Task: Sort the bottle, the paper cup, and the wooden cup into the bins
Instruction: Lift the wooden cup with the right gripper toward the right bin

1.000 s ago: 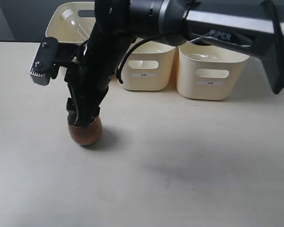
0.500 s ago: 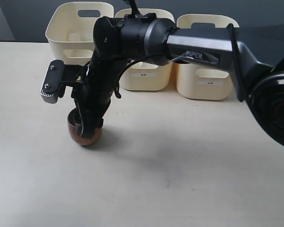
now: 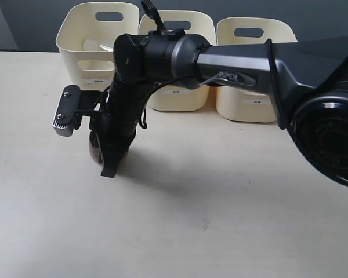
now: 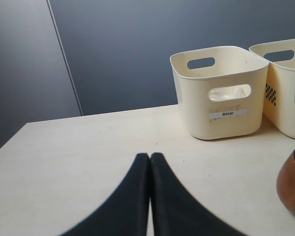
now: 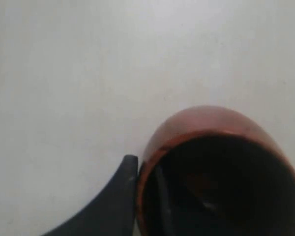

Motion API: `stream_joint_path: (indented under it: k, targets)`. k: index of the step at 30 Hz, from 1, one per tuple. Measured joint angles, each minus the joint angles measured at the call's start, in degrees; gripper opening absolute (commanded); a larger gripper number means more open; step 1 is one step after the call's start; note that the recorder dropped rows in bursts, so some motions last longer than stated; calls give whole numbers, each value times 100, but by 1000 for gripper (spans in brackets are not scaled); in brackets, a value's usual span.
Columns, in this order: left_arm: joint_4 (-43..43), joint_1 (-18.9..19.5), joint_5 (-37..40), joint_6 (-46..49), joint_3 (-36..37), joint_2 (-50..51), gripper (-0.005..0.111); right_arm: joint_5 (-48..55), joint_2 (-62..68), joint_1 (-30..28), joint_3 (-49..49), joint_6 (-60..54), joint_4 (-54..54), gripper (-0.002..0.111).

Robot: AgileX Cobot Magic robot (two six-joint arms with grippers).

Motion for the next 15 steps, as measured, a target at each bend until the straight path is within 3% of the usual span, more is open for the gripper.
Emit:
stream_joint_path:
  k: [8, 15]
  targets:
    - [0, 0, 0, 0, 0, 0, 0, 170, -240, 10, 0, -14, -496, -1]
    - [0, 0, 0, 0, 0, 0, 0, 479, -1925, -74, 0, 946, -1698, -1]
